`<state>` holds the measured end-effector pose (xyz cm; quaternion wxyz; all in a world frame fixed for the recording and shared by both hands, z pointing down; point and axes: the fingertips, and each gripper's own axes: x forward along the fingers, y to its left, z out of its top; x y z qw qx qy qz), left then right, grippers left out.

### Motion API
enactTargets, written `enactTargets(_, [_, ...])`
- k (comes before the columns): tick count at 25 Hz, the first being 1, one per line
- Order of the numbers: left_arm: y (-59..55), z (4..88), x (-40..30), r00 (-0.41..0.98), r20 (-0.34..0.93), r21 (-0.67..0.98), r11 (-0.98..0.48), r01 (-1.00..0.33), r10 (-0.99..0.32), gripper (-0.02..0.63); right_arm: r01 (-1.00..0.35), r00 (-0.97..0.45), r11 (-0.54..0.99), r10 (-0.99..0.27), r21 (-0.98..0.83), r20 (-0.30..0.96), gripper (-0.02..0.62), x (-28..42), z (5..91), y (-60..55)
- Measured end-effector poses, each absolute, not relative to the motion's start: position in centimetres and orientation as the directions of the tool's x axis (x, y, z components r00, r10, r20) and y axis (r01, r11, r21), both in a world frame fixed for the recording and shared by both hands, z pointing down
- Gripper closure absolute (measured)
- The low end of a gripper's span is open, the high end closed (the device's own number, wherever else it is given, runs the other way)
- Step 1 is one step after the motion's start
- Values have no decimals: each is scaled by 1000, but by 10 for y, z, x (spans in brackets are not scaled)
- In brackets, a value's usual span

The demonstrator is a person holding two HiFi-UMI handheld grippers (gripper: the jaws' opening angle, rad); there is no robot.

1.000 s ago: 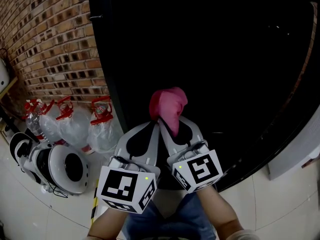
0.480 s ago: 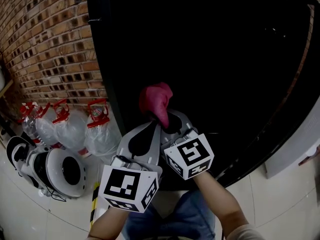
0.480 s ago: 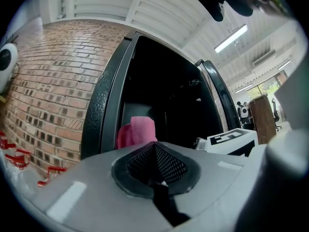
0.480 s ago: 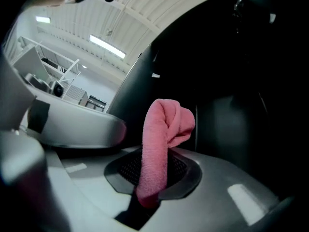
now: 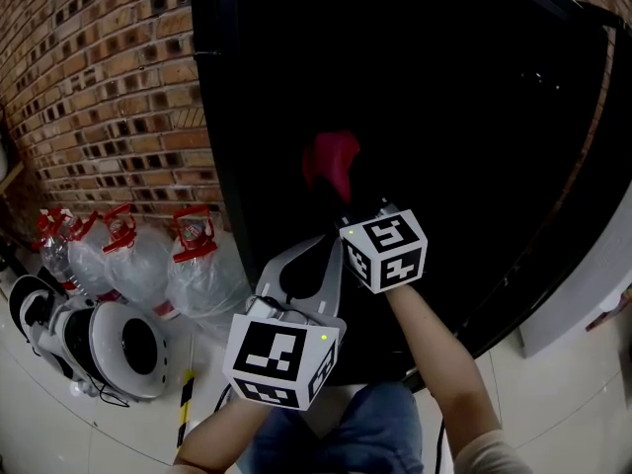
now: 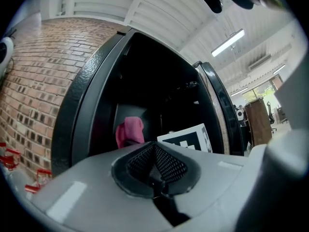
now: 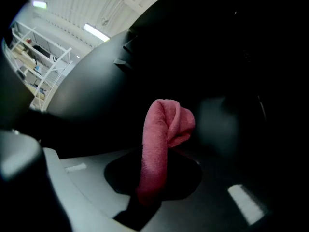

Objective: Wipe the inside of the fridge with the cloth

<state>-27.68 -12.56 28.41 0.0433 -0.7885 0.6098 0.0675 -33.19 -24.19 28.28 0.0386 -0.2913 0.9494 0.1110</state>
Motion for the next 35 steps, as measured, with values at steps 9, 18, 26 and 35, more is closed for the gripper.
enactTargets(9, [-124,286,-271,274,-143,-2,-277,-961,-951,592,-607,-785,752,-618,257,-45,534,-350,283,-304])
enactTargets(18, [-125,283,-278,270,-146,0,-273,-962,-952,592,-644,-737,716,-675,269,32,534,-345,297,-330])
enactTargets(26, [-130,285,-264,302,-150,16,-307,-951,-942,593,-746,-636,626,-771,226,39,534,-288,298,-353])
enactTargets(35, [-149,292,-245,329,-126,29,-335,-942,-936,593,-865,-481,484,-875,129,59,534,-208,303,-371])
